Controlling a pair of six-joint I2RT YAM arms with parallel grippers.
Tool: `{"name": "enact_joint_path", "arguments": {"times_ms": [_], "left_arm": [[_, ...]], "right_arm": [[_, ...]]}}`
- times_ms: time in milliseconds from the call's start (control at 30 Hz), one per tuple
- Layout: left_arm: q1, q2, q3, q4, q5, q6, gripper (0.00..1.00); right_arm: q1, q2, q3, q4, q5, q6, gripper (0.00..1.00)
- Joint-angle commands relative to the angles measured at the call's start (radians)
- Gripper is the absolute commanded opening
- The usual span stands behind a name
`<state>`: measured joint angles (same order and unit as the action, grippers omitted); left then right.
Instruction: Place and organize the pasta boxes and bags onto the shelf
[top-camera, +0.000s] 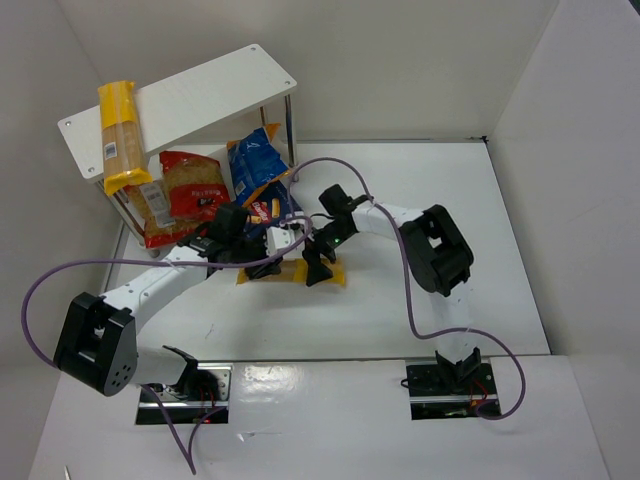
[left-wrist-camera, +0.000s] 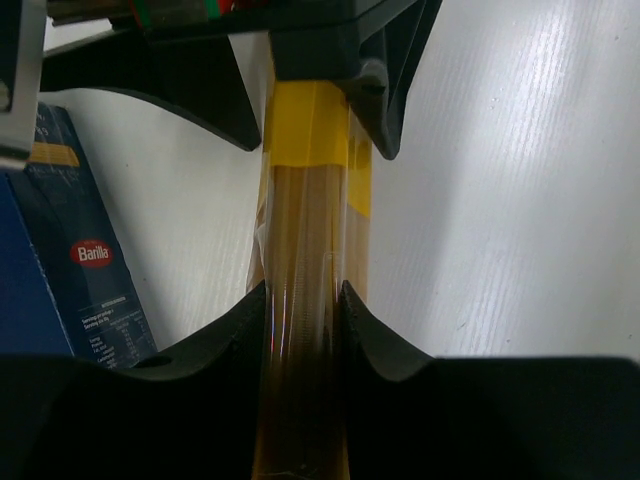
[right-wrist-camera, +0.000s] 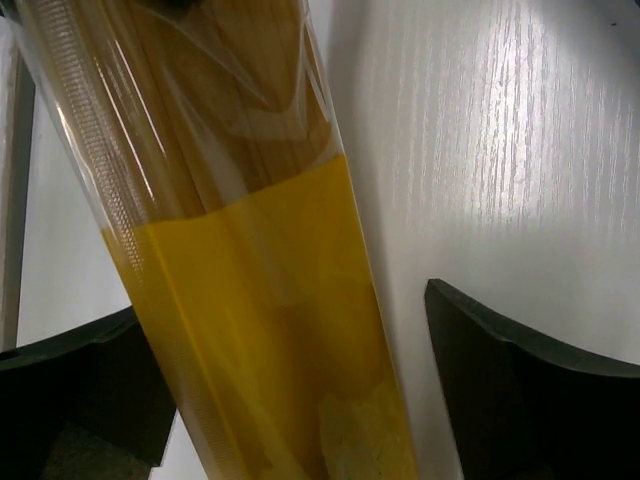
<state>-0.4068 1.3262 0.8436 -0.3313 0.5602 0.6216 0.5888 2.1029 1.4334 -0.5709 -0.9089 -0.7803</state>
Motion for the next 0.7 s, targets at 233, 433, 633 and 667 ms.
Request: {"name": "enact_joint_path", "arguments": {"times_ms": [233,433,633,667], "left_arm": [[-0.013,-0.030,0.049,0.087,0.060,-0.019,0.00],[0.005,-0.102,0.121,0.028,-0.003,-0.074,0.67],[0.005,-0.215,0.232,-0.110,-0.178,-0.167,1.00],[0.005,-0.235,0.241,-0.121,-0.215,-0.202,1.00]], "right_arm": [[0.068,0.075,0.119,-0.055,0.065,0.058,0.00],[0.068,-0.029,0.067,-0.020,0.074,0.079,0.00],[0.059,-0.141,0.044,-0.053,-0.005,0.082,0.00],[0.059,-0.159,0.044,-0.053,-0.025,0.082,0.00]]}}
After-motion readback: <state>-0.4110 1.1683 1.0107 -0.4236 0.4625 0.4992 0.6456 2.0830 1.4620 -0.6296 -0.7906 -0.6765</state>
